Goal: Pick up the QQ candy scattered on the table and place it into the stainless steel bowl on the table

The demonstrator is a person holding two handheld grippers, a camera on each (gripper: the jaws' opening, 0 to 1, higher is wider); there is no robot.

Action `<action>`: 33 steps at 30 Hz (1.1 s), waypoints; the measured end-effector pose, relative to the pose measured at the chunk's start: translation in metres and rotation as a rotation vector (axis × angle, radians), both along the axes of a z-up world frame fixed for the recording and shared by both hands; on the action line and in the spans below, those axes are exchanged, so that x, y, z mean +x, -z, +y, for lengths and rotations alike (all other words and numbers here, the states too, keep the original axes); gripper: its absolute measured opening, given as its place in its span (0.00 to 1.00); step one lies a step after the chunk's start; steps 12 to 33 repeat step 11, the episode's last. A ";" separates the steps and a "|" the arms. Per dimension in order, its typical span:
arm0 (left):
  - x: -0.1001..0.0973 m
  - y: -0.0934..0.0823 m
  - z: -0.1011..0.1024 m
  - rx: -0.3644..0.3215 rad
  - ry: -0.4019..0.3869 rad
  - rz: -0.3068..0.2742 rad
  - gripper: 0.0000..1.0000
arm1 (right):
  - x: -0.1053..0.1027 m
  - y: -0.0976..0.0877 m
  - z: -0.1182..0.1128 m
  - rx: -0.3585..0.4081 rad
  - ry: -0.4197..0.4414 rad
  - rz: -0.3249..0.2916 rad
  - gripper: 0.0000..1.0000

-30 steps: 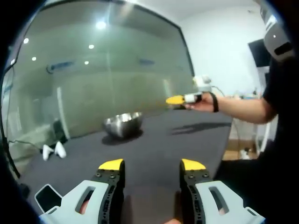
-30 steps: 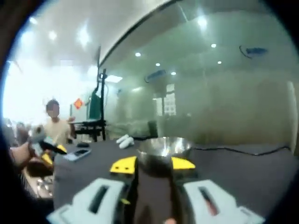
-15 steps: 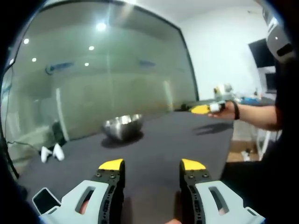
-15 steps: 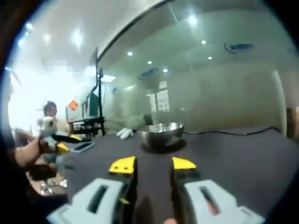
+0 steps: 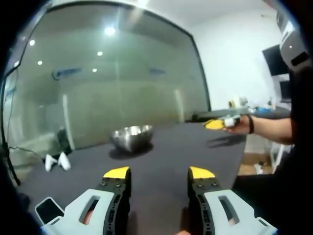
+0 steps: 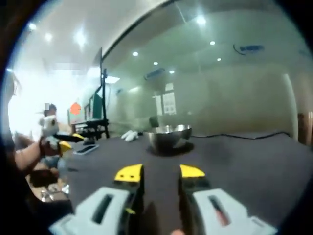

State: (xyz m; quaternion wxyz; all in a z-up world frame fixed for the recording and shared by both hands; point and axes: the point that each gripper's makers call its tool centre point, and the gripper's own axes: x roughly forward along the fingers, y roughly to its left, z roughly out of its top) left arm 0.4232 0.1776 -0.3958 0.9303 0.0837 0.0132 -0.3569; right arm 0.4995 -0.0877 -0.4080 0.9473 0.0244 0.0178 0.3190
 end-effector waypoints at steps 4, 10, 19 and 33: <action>-0.001 0.001 -0.002 0.009 0.008 0.004 0.47 | 0.000 -0.003 0.005 -0.031 -0.012 -0.018 0.28; 0.000 0.003 -0.002 0.015 0.008 0.010 0.47 | 0.000 -0.005 0.009 -0.028 -0.025 -0.025 0.28; 0.000 0.003 -0.002 0.014 0.008 0.010 0.47 | 0.000 -0.003 0.010 -0.049 -0.026 -0.031 0.28; 0.000 0.003 -0.002 0.014 0.008 0.010 0.47 | 0.000 -0.003 0.010 -0.049 -0.026 -0.031 0.28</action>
